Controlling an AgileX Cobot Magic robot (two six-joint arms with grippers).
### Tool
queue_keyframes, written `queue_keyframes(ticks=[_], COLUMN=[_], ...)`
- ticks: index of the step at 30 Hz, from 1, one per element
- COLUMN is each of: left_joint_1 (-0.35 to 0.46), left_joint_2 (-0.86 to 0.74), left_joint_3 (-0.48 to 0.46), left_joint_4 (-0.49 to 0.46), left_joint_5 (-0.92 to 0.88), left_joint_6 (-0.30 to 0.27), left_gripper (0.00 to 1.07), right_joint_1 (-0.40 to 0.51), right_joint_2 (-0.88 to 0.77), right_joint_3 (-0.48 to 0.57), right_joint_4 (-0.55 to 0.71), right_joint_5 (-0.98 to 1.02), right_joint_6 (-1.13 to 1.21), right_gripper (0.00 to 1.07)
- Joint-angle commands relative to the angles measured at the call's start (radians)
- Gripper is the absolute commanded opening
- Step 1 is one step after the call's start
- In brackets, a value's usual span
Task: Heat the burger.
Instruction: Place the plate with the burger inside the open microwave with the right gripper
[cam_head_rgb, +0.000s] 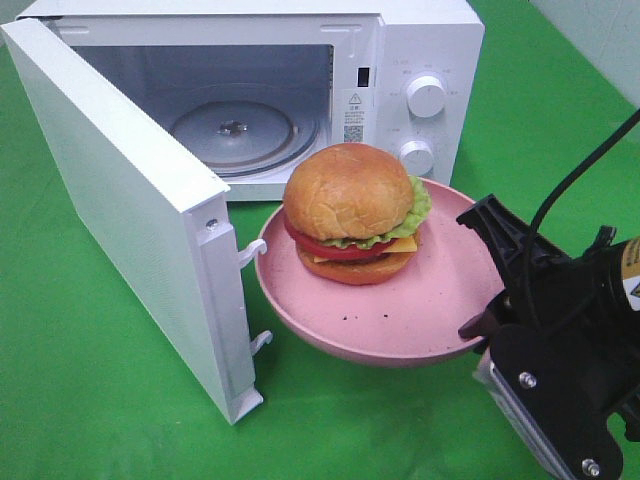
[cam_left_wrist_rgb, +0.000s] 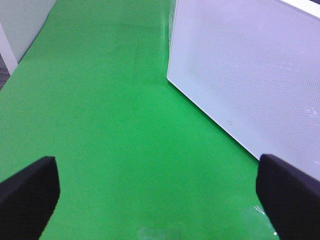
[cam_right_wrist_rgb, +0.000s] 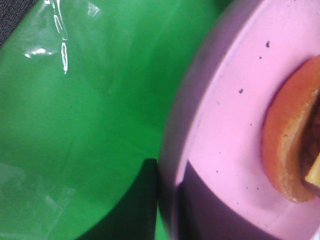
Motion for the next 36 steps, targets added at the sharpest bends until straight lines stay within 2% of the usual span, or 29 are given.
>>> queue_keyframes(ticks=[1,4,6,12,17,23,36], left_joint_1=[0.000,0.000,0.000,0.000,0.000,0.000,0.000], left_joint_2=[-0.018,-0.018,-0.018,-0.018,-0.018,-0.018,-0.018], left_joint_3=[-0.002,-0.002,-0.002,-0.002,-0.002,-0.002,-0.002], left_joint_4=[-0.003,-0.003,-0.003,-0.003,-0.003,-0.003,-0.003], left_joint_5=[-0.001,-0.001,-0.001,-0.001,-0.001,-0.001,-0.001], left_joint_6=[0.000,0.000,0.000,0.000,0.000,0.000,0.000], left_gripper=[1.01,1.01,1.01,1.01,1.01,1.01,1.01], right_joint_1=[-0.049,-0.062,-0.087,-0.110,-0.110,-0.106,-0.106], right_joint_2=[-0.007,-0.007,-0.007,-0.007,-0.007,-0.007,0.013], right_joint_3=[-0.005,-0.005,-0.005,-0.005,-0.005,-0.029,-0.073], right_joint_4=[0.058,0.101,0.221,0.327,0.307,0.207,0.198], right_joint_5=[-0.068,-0.069,-0.069,-0.068,-0.066,0.018,0.060], right_joint_6=[-0.069,-0.120,-0.241,-0.332,-0.325,-0.225,-0.202], right_gripper=[0.00,0.00,0.00,0.00,0.00,0.00,0.00])
